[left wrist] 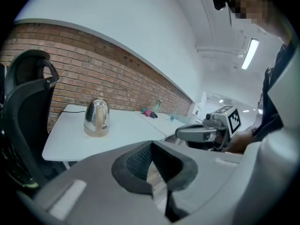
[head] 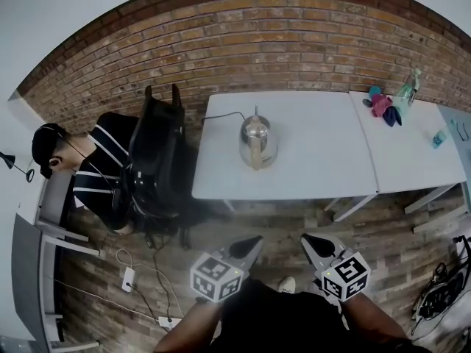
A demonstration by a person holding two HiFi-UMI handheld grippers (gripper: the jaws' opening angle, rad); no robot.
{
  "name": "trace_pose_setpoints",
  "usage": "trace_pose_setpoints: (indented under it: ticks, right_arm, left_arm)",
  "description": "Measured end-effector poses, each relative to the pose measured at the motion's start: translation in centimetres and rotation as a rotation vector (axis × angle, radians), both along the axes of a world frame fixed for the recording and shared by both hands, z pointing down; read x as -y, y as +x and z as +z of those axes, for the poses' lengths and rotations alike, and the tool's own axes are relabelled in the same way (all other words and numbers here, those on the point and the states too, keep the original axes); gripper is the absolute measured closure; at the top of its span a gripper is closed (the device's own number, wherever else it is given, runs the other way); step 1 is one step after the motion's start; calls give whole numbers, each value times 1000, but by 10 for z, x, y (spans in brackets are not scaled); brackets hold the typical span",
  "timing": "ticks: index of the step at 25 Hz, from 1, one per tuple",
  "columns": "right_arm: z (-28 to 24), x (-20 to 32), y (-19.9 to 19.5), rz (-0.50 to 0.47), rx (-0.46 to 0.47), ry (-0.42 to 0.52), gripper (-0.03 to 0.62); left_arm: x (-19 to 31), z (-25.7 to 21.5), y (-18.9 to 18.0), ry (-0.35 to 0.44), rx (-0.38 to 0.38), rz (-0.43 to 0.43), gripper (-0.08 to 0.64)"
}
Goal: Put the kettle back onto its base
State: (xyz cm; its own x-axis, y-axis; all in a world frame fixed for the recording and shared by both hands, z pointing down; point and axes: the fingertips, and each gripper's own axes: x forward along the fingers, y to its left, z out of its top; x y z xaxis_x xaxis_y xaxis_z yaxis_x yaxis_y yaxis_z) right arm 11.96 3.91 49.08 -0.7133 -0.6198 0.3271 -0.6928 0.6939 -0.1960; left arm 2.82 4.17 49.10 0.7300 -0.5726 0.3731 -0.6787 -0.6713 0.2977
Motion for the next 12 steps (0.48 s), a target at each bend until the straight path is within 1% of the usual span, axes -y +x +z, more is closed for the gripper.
trace_pose_setpoints:
  ticks: [2, 4, 7, 12]
  right_arm:
    - [-7, -8, 7, 1, 40, 5, 566]
    - [-13, -14, 8, -1, 59, 13, 566]
    - [-17, -20, 0, -5, 50, 28, 566]
    - [-16, -23, -18, 18, 23, 33, 566]
  left_arm:
    - [-16, 0, 5, -6, 11, -7, 559]
    - [-28, 4, 5, -17, 27, -8, 558]
    - [-36, 7, -3, -22, 43, -2, 558]
    - [-30, -3, -20, -1, 42, 30, 559]
